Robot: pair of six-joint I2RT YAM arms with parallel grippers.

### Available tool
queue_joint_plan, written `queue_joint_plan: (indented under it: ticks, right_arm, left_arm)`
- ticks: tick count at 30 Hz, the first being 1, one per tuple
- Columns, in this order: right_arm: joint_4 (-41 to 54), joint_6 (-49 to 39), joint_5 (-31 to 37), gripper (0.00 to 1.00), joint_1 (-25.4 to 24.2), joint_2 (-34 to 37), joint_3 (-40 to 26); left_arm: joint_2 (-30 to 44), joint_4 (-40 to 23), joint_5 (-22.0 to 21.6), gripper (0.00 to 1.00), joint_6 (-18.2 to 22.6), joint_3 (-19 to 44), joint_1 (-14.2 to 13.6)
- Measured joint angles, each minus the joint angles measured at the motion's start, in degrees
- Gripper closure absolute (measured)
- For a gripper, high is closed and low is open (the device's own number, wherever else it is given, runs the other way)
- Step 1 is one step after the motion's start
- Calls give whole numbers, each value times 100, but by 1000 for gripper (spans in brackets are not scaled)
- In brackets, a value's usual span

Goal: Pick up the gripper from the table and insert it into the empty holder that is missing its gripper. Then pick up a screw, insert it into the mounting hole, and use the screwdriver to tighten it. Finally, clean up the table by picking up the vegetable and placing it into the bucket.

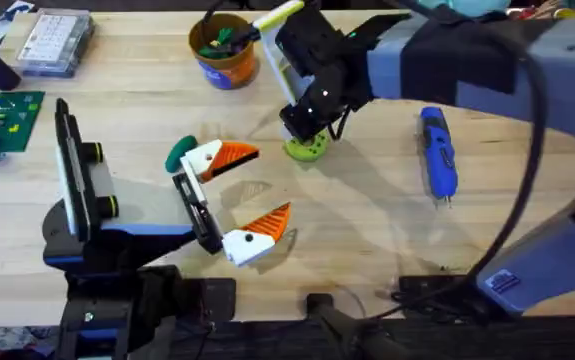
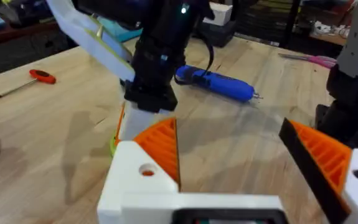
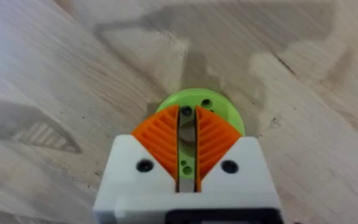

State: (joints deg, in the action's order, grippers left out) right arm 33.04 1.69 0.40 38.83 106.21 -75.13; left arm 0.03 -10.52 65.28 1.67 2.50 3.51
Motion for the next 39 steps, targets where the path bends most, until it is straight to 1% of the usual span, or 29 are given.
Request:
queue_joint_plan:
  ticks: [3,39]
  right_arm:
    - [-7,0,11,858,0,105,0]
    - [-308,0,19,858,0,105,0]
  left_arm:
    - [0,0,0,12,0,0,0]
    - [0,0,-11,12,0,0,0]
